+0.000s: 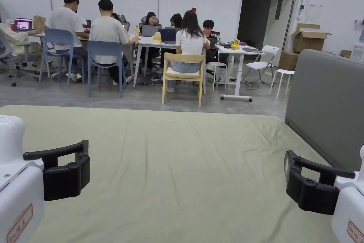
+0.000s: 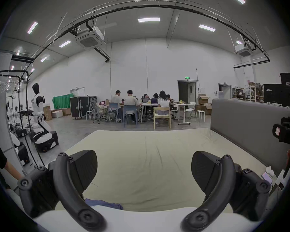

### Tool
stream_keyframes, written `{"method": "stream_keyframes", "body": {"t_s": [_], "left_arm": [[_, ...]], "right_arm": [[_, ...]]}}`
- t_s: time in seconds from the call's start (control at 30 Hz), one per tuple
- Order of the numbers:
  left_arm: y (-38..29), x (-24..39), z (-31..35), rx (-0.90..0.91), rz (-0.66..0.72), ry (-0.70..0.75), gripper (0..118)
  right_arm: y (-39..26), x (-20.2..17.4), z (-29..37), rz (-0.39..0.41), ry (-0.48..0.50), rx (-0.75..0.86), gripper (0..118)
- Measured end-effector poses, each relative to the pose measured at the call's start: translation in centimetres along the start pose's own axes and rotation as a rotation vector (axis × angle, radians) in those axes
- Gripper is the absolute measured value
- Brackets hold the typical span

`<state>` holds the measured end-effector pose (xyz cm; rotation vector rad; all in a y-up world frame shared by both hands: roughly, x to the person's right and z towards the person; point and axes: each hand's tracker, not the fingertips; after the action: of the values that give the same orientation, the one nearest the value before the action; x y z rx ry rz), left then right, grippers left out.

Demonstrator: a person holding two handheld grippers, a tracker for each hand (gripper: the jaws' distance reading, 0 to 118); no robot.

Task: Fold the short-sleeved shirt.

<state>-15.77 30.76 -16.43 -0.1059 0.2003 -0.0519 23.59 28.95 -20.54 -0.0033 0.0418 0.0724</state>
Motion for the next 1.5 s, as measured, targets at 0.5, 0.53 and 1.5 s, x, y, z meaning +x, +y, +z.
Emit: {"method": "stream_keyframes", "body": {"t_s": [0.5, 0.53, 1.5], "left_arm": [[-0.3, -0.7, 0.2, -0.013, 0.008, 0.022, 117], [-0.4, -0.7, 0.2, -0.013, 0.009, 0.024, 117], [-0.3, -1.7, -0.2, -0.012, 0.017, 0.021, 117]], "right_arm": [[0.1, -0.2, 0.0, 0.007, 0.005, -0.007, 118], [0.1, -0.2, 0.0, 0.006, 0.005, -0.007, 118], [0.4, -0.7, 0.0, 0.003, 0.012, -0.013, 118]]}}
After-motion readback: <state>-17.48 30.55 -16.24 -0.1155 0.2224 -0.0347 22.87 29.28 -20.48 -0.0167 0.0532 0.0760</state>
